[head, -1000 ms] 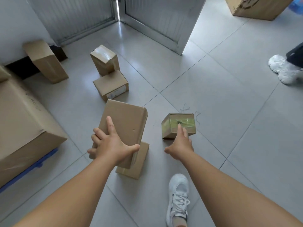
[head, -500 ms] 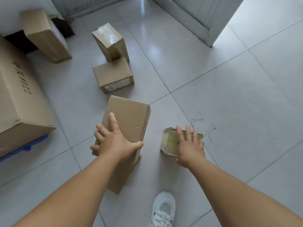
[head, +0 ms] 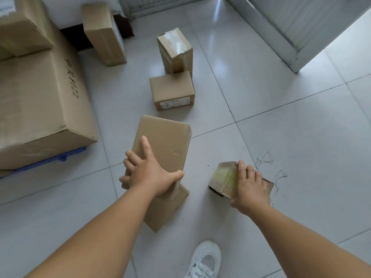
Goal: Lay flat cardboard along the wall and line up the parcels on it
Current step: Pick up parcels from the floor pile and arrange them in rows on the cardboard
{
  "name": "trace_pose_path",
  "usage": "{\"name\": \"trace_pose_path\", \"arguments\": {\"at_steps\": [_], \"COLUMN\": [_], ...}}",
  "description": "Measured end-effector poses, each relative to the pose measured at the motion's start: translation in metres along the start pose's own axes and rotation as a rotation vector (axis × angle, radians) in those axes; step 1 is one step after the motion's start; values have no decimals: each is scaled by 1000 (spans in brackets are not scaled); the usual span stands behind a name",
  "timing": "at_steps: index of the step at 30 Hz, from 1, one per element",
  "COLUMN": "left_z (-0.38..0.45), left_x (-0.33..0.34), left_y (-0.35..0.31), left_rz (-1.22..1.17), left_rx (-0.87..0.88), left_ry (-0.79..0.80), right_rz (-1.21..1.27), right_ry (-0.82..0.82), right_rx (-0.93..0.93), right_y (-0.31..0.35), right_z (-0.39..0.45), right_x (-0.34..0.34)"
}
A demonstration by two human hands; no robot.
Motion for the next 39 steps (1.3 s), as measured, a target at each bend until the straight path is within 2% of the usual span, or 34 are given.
{"name": "trace_pose_path", "arguments": {"at_steps": [6,12,23,30,39], "left_z": [-13,-33,-60,-69,-37], "left_x": [-57,-127,-261,-301,-308], "left_y": [41,108,333,443,493], "left_rz": [-94,-189,-305,-358,-408], "left_rx": [-51,-93,-239,-330,-391], "left_ry": [-55,-113,-263,-272,-221], "right_rz": [35,123,144,128,51], "right_ry": [-116,-205,-379,-382,-407], "right_rx": [-47,-154,-388,-551,-689], "right_y": [50,144,369,482,565], "right_z": [-45,-106,-238,-297,-290], "right_x": [-56,-116,-159,-161,-159]}}
Point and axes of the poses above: each hand's wrist, its own z-axis towards the middle knuckle, its own x-axis out of the palm, y = z × x, the point moved 4 cm from there along z, towards the middle knuckle, and after that the axes turned 6 degrees about x, right-handed, at the moved point
